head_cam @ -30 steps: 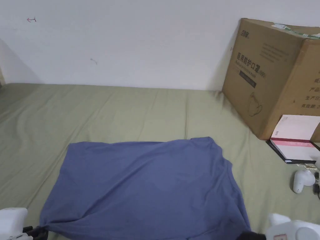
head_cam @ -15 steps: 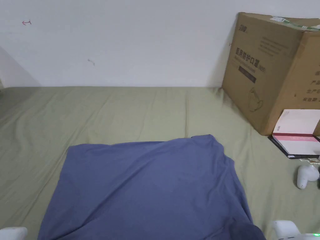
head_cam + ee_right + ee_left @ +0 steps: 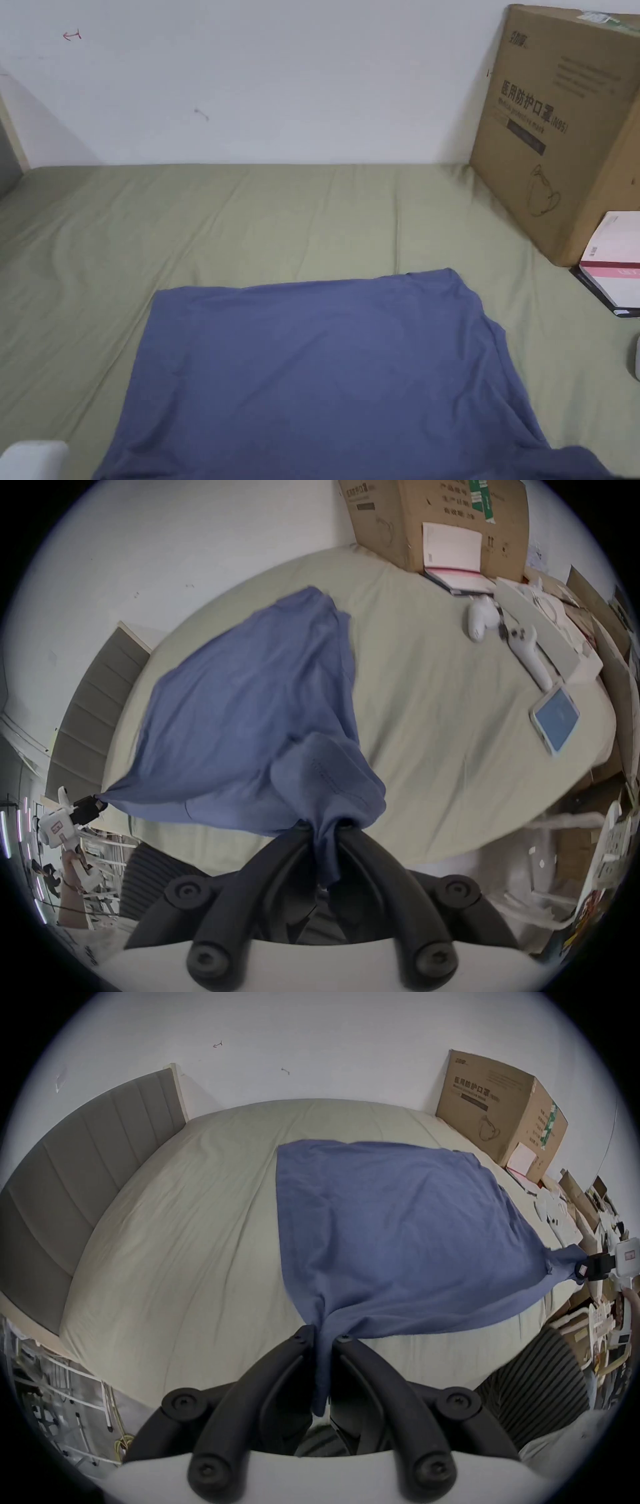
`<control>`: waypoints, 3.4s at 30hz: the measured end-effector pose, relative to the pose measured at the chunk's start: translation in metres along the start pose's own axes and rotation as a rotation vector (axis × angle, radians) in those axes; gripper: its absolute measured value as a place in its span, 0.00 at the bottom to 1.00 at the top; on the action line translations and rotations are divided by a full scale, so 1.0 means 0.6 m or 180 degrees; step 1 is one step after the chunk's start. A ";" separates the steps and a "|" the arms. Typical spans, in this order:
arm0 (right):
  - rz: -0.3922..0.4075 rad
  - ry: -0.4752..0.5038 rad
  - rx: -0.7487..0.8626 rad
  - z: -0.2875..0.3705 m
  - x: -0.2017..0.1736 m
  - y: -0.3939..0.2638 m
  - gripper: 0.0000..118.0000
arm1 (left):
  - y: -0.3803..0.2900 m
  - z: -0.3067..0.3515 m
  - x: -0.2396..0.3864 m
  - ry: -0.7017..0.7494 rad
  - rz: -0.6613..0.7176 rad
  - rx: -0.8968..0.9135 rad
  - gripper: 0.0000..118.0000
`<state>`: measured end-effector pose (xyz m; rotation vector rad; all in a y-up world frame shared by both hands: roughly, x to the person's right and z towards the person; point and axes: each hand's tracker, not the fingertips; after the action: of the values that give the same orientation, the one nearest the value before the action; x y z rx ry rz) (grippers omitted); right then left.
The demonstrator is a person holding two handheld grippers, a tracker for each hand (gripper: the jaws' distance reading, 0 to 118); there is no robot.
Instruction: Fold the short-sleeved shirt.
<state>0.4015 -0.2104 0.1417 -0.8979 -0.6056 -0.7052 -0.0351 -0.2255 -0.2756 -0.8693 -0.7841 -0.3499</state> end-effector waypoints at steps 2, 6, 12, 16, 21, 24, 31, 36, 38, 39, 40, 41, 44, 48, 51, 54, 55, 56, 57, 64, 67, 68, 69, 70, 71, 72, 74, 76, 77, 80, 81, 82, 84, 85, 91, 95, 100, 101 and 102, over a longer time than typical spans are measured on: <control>0.0055 0.0017 0.0092 -0.003 -0.016 0.046 0.02 | 0.040 -0.014 -0.008 -0.0015 0.0028 0.0044 0.05; -0.0191 0.0196 0.0220 -0.043 -0.028 0.162 0.02 | 0.142 -0.084 -0.027 -0.0011 -0.0031 -0.0189 0.05; -0.0256 0.0066 0.0113 -0.166 -0.046 0.288 0.05 | 0.237 -0.193 -0.027 -0.0012 0.0010 -0.0437 0.33; -0.0301 -0.0139 0.0360 -0.198 -0.064 0.300 0.97 | 0.249 -0.218 -0.035 -0.0110 0.0320 -0.0384 0.83; -0.0138 -0.0101 0.0620 -0.187 -0.083 0.273 1.00 | 0.245 -0.194 -0.032 -0.0437 0.0616 -0.0069 0.83; 0.0116 -0.0028 0.0861 -0.166 -0.090 0.251 1.00 | 0.230 -0.156 -0.015 -0.0487 0.0522 0.0099 0.83; 0.0385 0.0555 0.1850 -0.035 -0.124 0.095 0.93 | 0.119 -0.021 0.020 -0.0375 0.0483 0.1217 0.72; 0.0400 0.0531 0.2499 0.037 -0.160 -0.010 0.00 | 0.037 0.064 0.042 -0.0338 0.0579 0.1896 0.01; 0.0382 0.0250 0.2579 0.035 -0.173 -0.026 0.00 | 0.021 0.082 0.056 -0.0016 0.0391 0.2050 0.00; 0.0396 0.0339 0.2547 0.031 -0.174 -0.028 0.00 | 0.016 0.085 0.062 -0.0144 0.0339 0.2140 0.00; 0.0439 0.0452 0.2491 0.024 -0.177 -0.022 0.00 | 0.016 0.089 0.064 -0.0237 0.0316 0.2179 0.00; 0.0469 0.0455 0.2419 0.017 -0.183 -0.017 0.00 | 0.016 0.095 0.069 -0.0208 0.0316 0.2202 0.00; 0.0512 0.0490 0.2275 0.007 -0.191 -0.001 0.00 | 0.061 0.093 0.067 -0.0160 0.0271 0.1968 0.00; 0.0523 0.0609 0.2117 0.007 -0.200 0.016 0.00 | 0.153 0.001 0.024 -0.0185 0.0384 0.0502 0.00; 0.0497 0.0677 0.2015 -0.001 -0.201 0.021 0.00 | 0.175 -0.110 -0.017 -0.0257 0.0540 -0.0445 0.01; 0.0483 0.0479 0.2064 -0.002 -0.197 0.018 0.00 | 0.166 -0.183 -0.047 -0.0225 0.0693 -0.0661 0.65; 0.0469 0.0451 0.2066 -0.003 -0.196 0.020 0.00 | 0.157 -0.201 -0.049 -0.0188 0.0680 -0.0744 0.86; 0.0386 0.0391 0.2079 -0.004 -0.192 0.021 0.00 | 0.153 -0.221 -0.054 -0.0193 0.0663 -0.0755 0.88; 0.0288 0.0356 0.2092 -0.005 -0.188 0.023 0.00 | 0.149 -0.239 -0.056 -0.0181 0.0660 -0.0737 0.88; 0.0019 0.0098 0.1926 -0.022 -0.157 0.056 0.00 | 0.110 -0.292 -0.057 -0.0287 0.0746 -0.0766 0.94; -0.0133 0.0487 0.1602 -0.039 -0.116 0.080 0.00 | 0.121 -0.276 -0.038 -0.0050 0.0487 -0.0819 0.63; -0.0185 0.0526 0.1518 -0.050 -0.099 0.092 0.00 | 0.122 -0.260 -0.031 0.0072 0.0369 -0.0699 0.42; -0.0214 0.0376 0.1407 -0.061 -0.087 0.107 0.09 | 0.123 -0.242 -0.027 0.0045 0.0320 -0.0549 0.16; -0.0205 0.0262 0.1314 -0.071 -0.077 0.120 0.36 | 0.124 -0.228 -0.025 0.0045 0.0317 -0.0400 0.04; -0.0211 0.0210 0.1146 -0.085 -0.066 0.137 0.62 | 0.122 -0.210 -0.025 -0.0126 0.0403 -0.0307 0.04; -0.0231 0.0179 0.0947 -0.103 -0.055 0.153 0.83 | 0.122 -0.198 -0.026 -0.0398 0.0535 -0.0242 0.04; -0.0324 0.0184 0.0640 -0.139 -0.035 0.172 0.88 | 0.125 -0.177 -0.018 -0.0279 0.0514 -0.0140 0.04; -0.0415 0.0104 0.0470 -0.171 -0.013 0.186 0.88 | 0.134 -0.158 -0.016 -0.0250 0.0363 0.0020 0.04; -0.0452 -0.0047 0.0374 -0.190 -0.002 0.194 0.88 | 0.137 -0.150 -0.016 -0.0262 0.0357 0.0019 0.04; -0.0469 -0.0422 -0.0011 -0.250 0.033 0.207 0.88 | 0.144 -0.139 -0.019 -0.0271 0.0474 -0.0026 0.04; -0.0453 -0.0498 -0.0242 -0.269 0.045 0.208 0.86 | 0.143 -0.141 -0.022 -0.0277 0.0526 -0.0061 0.04; -0.0488 -0.0554 -0.0329 -0.279 0.051 0.204 0.80 | 0.141 -0.143 -0.023 -0.0281 0.0557 -0.0100 0.04; -0.0250 -0.0596 -0.0266 -0.275 0.038 0.195 0.75 | 0.140 -0.149 -0.019 -0.0281 0.0537 -0.0180 0.04; -0.0101 -0.0625 -0.0204 -0.266 0.023 0.194 0.65 | 0.138 -0.153 -0.016 -0.0252 0.0504 -0.0237 0.04; 0.0303 -0.0235 -0.0263 -0.231 -0.038 0.181 0.05 | 0.129 -0.173 -0.033 -0.0264 0.0533 -0.0315 0.04; 0.0313 -0.0145 -0.0100 -0.171 -0.030 0.174 0.05 | 0.137 -0.132 -0.039 -0.0315 0.0571 -0.0155 0.04; 0.0234 0.0078 -0.0134 -0.072 -0.009 0.123 0.05 | 0.123 -0.074 -0.062 -0.0418 0.0403 -0.0216 0.04; 0.0218 0.0118 -0.0214 -0.057 -0.006 0.105 0.05 | 0.111 -0.063 -0.066 -0.0505 0.0398 -0.0318 0.04; 0.0119 0.0211 -0.0333 -0.047 -0.001 0.086 0.05 | 0.095 -0.053 -0.068 -0.0552 0.0402 -0.0410 0.04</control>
<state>0.4454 -0.2120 0.1027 -0.9765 -0.4953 -0.7353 -0.0152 -0.2169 -0.3498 -1.0755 -0.8687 -0.2168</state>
